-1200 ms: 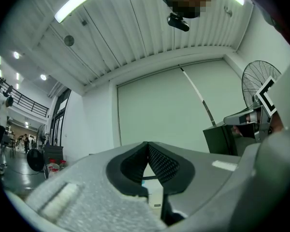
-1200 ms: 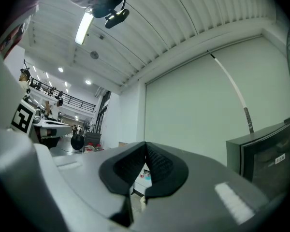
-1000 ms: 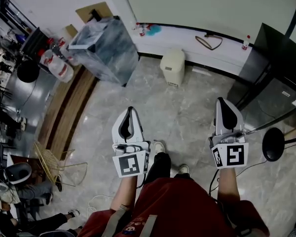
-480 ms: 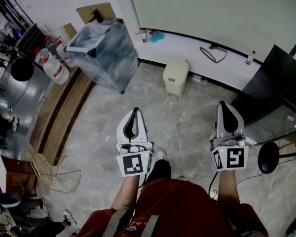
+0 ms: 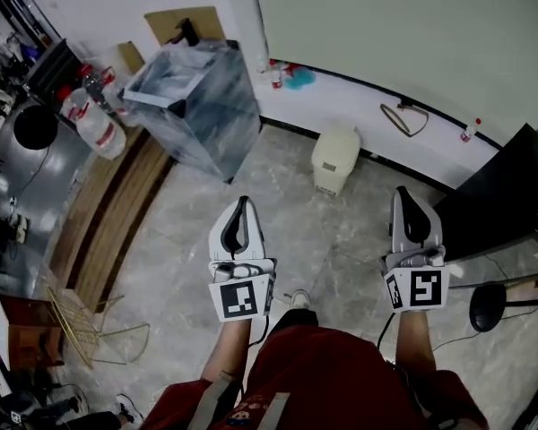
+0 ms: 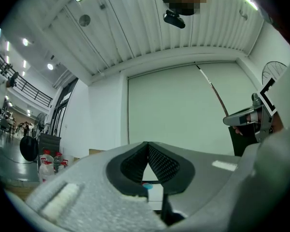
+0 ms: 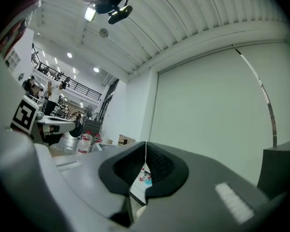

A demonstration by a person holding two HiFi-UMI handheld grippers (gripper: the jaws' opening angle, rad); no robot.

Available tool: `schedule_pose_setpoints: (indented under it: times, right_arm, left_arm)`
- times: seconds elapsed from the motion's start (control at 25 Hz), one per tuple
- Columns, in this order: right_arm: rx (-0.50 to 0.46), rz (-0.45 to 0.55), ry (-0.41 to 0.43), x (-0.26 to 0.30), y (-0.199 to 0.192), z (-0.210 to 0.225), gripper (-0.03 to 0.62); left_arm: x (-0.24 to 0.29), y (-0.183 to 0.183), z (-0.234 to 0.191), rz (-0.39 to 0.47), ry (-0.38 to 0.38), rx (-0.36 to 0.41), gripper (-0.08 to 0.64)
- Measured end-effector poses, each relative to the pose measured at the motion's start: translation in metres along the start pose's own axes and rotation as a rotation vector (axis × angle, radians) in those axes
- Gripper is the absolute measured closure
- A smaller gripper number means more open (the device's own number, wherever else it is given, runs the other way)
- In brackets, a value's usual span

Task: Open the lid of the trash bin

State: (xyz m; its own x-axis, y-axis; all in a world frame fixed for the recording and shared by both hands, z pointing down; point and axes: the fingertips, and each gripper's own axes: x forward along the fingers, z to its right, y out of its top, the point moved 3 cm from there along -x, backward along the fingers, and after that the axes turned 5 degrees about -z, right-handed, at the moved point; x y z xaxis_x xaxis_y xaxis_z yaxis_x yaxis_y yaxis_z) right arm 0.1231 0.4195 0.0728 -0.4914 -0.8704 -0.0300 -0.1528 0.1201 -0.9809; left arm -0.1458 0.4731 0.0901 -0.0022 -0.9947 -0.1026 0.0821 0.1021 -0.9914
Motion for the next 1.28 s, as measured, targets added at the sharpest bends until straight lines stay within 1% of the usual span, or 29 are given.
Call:
schedule_pose_setpoints:
  times: [0.12,0.24,0.36,0.48,0.56,0.68,0.8,0.96,1.12,1.28]
  right_arm:
    - [-0.006,-0.014,-0.003,0.027,-0.002,-0.010,0.589]
    - [-0.016,-0.032,-0.008,0.047,-0.009,-0.016,0.589]
    - [-0.030,-0.049,0.000,0.060,-0.014,-0.023,0.589]
    - [-0.049,-0.091,0.005,0.075,-0.024,-0.025,0.589]
    - [-0.040,-0.111,-0.005,0.085,-0.030,-0.021,0.589]
    - [-0.026,-0.112,-0.005,0.105,-0.041,-0.013,0.589]
    - [-0.012,-0.114,0.002,0.132,-0.058,0.002,0.589]
    - [0.007,-0.116,0.002,0.168,-0.072,0.029,0.589]
    - [0.017,-0.085,-0.025,0.199,-0.076,0.068,0.591]
    - [0.047,-0.093,-0.028,0.231,-0.088,0.110,0.591]
  left_arm:
    - [0.020,-0.010,-0.022,-0.007,-0.003,-0.006,0.555]
    - [0.038,-0.019,-0.032,-0.011,-0.022,-0.009,0.555]
    - [0.050,-0.028,-0.037,-0.015,-0.039,-0.020,0.555]
    - [0.062,-0.038,-0.039,-0.031,-0.047,-0.038,0.555]
    - [0.071,-0.042,-0.038,-0.038,-0.058,-0.034,0.555]
    - [0.092,-0.054,-0.038,-0.055,-0.065,-0.037,0.555]
    - [0.126,-0.066,-0.030,-0.067,-0.081,-0.019,0.555]
    - [0.172,-0.066,-0.013,-0.059,-0.104,-0.002,0.555]
    - [0.221,-0.065,0.004,-0.066,-0.115,0.004,0.555]
    - [0.273,-0.061,0.024,-0.064,-0.122,0.025,0.555]
